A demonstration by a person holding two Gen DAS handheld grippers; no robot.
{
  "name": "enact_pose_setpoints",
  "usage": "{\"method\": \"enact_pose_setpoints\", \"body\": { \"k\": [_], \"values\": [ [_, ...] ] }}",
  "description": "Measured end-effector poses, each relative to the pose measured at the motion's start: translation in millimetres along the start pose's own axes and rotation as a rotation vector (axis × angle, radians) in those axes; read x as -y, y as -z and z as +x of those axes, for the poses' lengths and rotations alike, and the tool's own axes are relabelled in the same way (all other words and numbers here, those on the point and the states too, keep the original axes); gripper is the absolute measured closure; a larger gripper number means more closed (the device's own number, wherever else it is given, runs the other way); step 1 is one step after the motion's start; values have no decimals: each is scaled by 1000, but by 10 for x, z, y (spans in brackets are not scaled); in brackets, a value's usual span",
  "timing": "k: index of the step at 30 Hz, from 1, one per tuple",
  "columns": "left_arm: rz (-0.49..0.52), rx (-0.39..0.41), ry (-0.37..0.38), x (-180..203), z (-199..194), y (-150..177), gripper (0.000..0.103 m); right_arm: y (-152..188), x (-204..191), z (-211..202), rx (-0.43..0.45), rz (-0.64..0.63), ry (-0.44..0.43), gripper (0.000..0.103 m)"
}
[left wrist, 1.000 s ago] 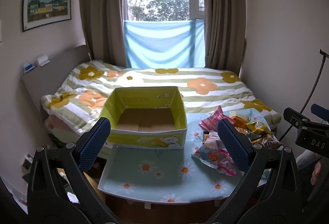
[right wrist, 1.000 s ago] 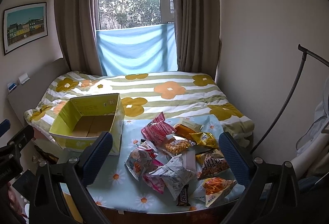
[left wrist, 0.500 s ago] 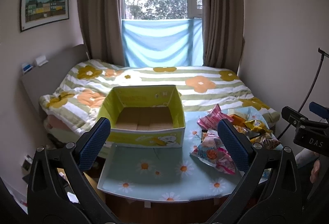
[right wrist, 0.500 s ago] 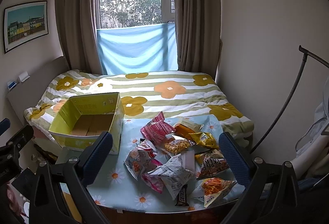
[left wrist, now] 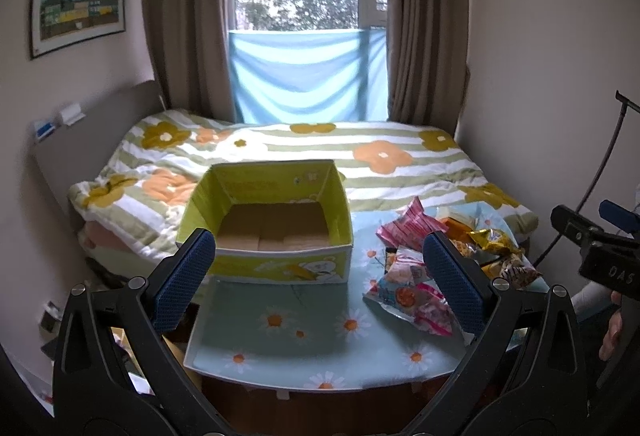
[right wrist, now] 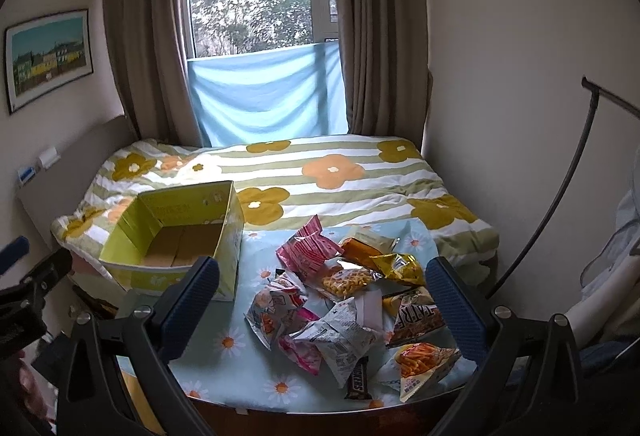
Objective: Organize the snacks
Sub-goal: 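Move both tools down toward the pile of snack bags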
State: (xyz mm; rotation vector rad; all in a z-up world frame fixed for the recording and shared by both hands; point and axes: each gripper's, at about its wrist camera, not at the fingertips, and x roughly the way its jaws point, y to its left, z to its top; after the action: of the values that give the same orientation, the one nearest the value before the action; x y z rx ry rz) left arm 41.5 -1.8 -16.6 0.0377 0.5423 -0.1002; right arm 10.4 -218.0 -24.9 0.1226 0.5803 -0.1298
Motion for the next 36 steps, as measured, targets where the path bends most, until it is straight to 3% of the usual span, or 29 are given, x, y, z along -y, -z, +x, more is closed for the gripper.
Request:
{"method": "enact_pose_setpoints", "body": {
  "k": [11,22,31,36],
  "values": [
    [45,-190,189,169,703,229,0,295,389,302,-119,56,37,0],
    [148,-392,278,675,1776,613,0,740,505,1084,-281,-103,-141,0],
    [217,-522,274,1081,2530,804,2,865,446,1727,-400,-333,-313,0],
    [264,-608,269,1274,2905,928,11,945,486,2015,-461,-378,-360,0]
  ]
}}
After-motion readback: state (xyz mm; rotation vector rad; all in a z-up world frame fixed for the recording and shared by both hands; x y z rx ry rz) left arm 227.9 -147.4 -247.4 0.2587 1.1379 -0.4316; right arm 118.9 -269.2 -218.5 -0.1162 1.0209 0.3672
